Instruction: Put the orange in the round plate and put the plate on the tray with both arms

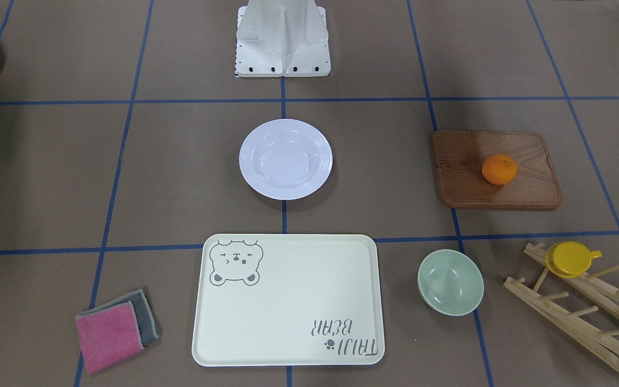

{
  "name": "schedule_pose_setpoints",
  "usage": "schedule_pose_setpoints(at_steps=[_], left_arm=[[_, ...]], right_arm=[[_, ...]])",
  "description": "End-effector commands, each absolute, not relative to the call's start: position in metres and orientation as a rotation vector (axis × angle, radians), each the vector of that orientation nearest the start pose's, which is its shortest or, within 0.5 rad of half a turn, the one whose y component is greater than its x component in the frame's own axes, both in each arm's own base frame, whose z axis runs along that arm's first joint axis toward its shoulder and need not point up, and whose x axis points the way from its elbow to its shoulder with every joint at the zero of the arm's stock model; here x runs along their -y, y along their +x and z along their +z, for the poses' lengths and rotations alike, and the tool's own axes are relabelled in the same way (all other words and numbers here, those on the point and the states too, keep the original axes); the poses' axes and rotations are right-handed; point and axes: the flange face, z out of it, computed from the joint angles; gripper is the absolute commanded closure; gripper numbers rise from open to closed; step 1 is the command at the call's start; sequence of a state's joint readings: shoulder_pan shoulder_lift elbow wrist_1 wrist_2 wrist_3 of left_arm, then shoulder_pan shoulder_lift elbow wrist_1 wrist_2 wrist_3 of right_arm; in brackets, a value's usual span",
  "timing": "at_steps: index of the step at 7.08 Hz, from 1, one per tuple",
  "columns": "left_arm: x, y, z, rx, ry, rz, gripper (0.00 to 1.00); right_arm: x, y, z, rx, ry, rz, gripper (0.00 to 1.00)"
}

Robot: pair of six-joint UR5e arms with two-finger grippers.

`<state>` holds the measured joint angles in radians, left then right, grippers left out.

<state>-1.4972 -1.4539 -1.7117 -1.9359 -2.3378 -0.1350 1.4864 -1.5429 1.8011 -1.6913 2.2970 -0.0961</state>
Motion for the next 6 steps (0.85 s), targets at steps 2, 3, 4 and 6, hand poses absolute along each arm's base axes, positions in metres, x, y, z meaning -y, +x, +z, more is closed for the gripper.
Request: schedule_pose_setpoints(at_steps=[2, 3, 4, 6], left_arm=[[0.4655, -0.03, 0.605, -0.791, 0.286, 0.091, 0.01], [0.4656, -0.03, 0.6035, -0.791, 0.289, 0.092, 0.01], [0.4655, -0.03, 0.6036, -0.791, 0.288, 0.091, 0.01], [0.4649, -0.0301, 0.6043, -0.791, 0.286, 0.091, 0.01]], right_arm=[[0.5037, 0.0247, 0.5468, 0.727, 0.137, -0.223, 0.0], [0.5037, 0.0246, 0.5467, 0.728, 0.137, -0.223, 0.0], [0.5045, 0.0238, 0.5481, 0.728, 0.133, -0.223, 0.0], [0.5052, 0.0236, 0.5488, 0.73, 0.132, -0.223, 0.0]])
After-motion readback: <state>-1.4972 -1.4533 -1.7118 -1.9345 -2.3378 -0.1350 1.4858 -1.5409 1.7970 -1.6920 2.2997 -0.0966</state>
